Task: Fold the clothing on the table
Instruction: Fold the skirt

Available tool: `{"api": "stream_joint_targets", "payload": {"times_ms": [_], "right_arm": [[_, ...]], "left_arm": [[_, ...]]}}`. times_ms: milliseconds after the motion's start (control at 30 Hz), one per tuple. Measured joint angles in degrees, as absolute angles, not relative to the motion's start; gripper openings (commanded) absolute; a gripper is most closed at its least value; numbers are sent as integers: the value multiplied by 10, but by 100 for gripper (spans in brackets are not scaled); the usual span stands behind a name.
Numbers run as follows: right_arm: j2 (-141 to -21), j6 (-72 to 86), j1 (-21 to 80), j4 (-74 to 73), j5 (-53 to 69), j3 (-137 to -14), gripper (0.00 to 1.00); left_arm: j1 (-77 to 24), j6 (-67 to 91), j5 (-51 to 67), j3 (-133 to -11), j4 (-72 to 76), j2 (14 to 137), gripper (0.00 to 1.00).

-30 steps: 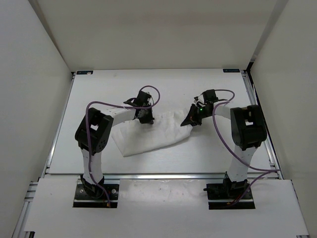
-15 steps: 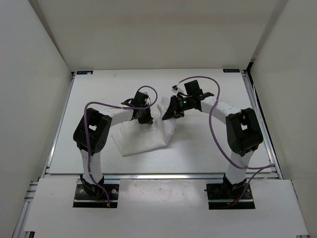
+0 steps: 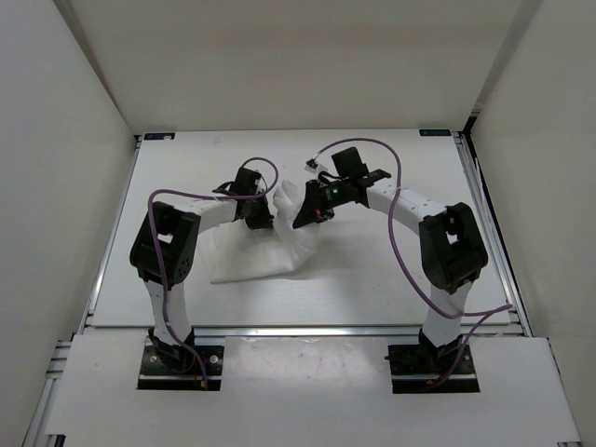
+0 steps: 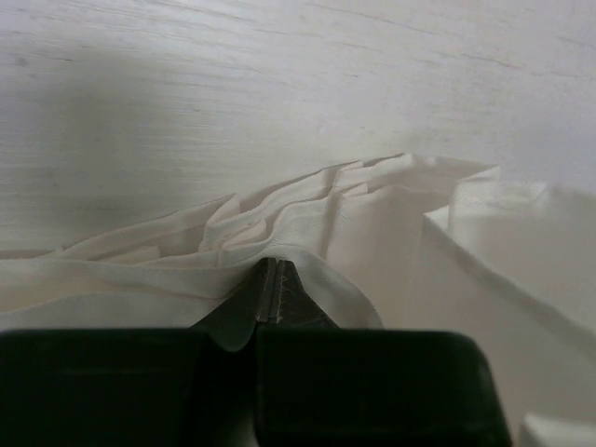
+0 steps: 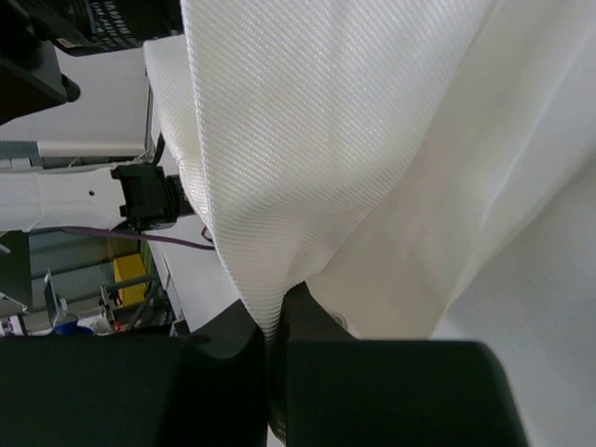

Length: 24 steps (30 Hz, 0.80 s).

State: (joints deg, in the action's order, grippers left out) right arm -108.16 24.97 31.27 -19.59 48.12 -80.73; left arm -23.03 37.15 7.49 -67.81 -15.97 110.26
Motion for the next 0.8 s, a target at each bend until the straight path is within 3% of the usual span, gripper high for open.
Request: {"api": "stream_joint_targets", "payload": {"times_ms": [133,200,233,367,500,800], "right_arm": [[-1080,250,284,-189,475,-781,0],[-1080,253,271,-184,472,-759,0],[-1080,254,264,-182,470,-747,0],[-1080,264,241,-181,463,-729,0],[-1080,264,238,-178,461,-729,0],[-1080,267,239,-178,455,-732,0]], "left_arm": [[-216,369,76,-678,-166,1100,0],[-208,371,83,-674,-164,1096,12],[-203,373,87,-668,-165,1090,12],[-172,387,121,-661,-171,1052,11],[-141,416,183,-649,-137,999,0],[-185,518,313,-533,-22,950,0]]}}
